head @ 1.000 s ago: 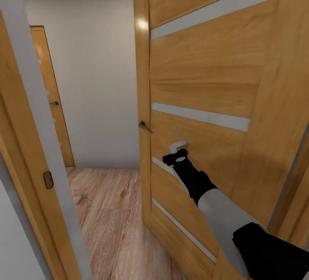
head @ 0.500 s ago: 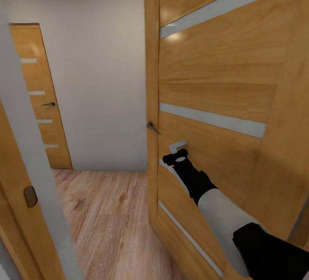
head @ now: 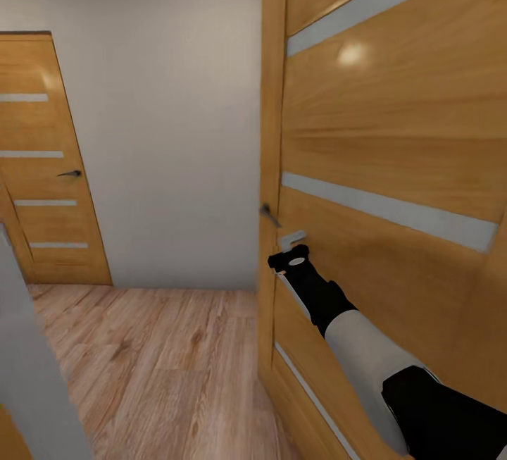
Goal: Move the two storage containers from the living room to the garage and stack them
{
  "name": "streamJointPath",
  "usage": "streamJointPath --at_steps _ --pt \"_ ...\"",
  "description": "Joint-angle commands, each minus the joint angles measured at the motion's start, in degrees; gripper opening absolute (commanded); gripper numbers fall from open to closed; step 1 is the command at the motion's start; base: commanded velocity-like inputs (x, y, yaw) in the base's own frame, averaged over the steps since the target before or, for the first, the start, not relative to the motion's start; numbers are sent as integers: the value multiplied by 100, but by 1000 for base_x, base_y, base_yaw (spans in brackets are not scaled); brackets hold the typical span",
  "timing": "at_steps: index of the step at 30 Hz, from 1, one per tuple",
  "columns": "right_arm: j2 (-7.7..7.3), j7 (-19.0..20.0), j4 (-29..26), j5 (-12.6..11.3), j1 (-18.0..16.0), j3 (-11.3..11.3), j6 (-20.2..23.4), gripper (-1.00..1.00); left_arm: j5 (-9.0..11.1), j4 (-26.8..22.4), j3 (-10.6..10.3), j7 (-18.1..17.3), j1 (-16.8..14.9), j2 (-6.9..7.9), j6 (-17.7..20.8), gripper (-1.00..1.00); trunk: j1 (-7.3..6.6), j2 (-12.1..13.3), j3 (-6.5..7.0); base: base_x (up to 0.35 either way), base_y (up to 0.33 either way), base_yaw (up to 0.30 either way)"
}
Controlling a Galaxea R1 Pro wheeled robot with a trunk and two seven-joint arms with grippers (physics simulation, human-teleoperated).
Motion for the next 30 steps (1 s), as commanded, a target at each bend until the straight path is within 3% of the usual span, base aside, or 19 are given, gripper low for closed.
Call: streamJointPath --at_steps 1,16,26,28,29,30 --pt "0 -40 -6 117 -5 8 56 100 7 -4 37 0 0 -3 -10 100 3 -2 -6 266 0 0" --pt "0 -237 14 91 -5 0 66 100 7 -4 37 0 0 -10 -10 100 3 -2 -6 82 0 0" --pt "0 -560 83 72 -54 -30 379 100 3 -4 37 0 0 -11 -10 100 3 -2 -6 0 0 0" --pt "0 -594 122 70 -113 -66 390 100 1 -4 37 0 0 -11 -10 100 3 -2 -6 0 0 0" --pt "0 -634 542 61 -437 -268 354 100 2 -4 37 0 0 -11 -10 100 3 -2 -6 0 0 0" --pt "0 -639 707 58 -553 -321 339 100 2 -4 37 0 0 -11 -10 100 3 -2 -6 0 0 0"
